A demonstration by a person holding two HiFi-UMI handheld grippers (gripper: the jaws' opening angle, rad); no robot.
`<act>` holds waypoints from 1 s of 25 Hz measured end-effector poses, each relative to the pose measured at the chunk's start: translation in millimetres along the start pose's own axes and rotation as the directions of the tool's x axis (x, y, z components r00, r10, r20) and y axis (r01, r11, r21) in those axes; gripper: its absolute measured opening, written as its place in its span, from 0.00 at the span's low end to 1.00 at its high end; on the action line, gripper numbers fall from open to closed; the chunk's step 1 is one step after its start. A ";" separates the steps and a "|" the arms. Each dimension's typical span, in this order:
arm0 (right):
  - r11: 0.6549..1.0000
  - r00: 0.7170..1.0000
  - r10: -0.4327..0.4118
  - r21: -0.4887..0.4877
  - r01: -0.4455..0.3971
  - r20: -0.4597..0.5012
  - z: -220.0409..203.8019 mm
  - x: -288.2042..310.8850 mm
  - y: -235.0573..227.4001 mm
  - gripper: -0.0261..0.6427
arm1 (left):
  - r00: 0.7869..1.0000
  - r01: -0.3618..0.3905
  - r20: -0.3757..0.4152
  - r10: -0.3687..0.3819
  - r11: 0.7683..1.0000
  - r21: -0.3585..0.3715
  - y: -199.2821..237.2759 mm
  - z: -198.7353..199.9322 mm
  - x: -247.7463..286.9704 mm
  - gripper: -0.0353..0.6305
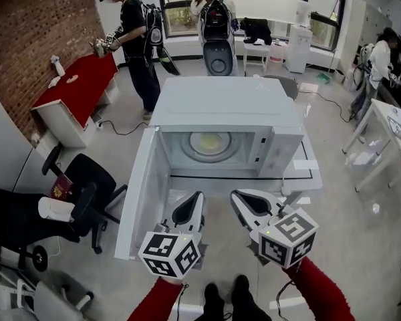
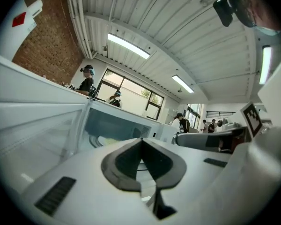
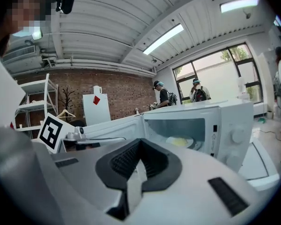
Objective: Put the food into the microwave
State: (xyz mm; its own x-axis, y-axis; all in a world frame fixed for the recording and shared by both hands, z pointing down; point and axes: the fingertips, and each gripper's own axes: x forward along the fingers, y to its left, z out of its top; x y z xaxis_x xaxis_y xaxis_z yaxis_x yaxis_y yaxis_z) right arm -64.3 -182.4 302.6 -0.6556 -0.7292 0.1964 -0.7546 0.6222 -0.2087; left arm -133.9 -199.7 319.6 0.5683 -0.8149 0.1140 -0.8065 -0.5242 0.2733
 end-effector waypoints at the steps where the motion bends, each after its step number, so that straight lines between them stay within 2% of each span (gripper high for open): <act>1: 1.000 1.000 -0.006 -0.007 0.007 0.005 -3.8 -6.8 3.6 0.06 | 1.000 -0.001 -0.002 0.001 1.000 0.005 -3.6 -2.8 -8.5 0.06; 6: 0.999 0.999 -0.011 0.049 0.009 0.037 -20.8 -35.9 22.6 0.06 | 1.000 0.005 -0.021 -0.004 0.998 0.066 -17.5 -16.8 -46.5 0.06; 9: 0.997 0.998 -0.012 0.080 0.008 0.059 -24.4 -49.0 33.1 0.06 | 0.999 0.016 -0.029 -0.014 0.997 0.079 -23.6 -21.0 -65.9 0.06; 18: 0.995 0.996 -0.034 0.098 0.026 0.081 -35.9 -80.4 49.1 0.06 | 0.998 0.067 -0.015 -0.066 0.991 0.115 -39.9 -19.6 -102.9 0.06; 25: 0.995 0.996 -0.063 0.078 0.057 0.070 -48.9 -98.3 51.5 0.06 | 0.997 0.073 0.012 -0.075 0.989 0.131 -46.5 -15.9 -118.2 0.06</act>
State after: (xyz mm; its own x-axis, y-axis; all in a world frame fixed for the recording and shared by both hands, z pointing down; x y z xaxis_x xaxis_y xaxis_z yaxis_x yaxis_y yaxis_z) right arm -40.2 -64.8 319.4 -0.6034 -0.7848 0.1414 -0.7861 0.5555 -0.2710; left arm -161.0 -75.0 308.6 0.6254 -0.7759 0.0821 -0.7772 -0.6102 0.1536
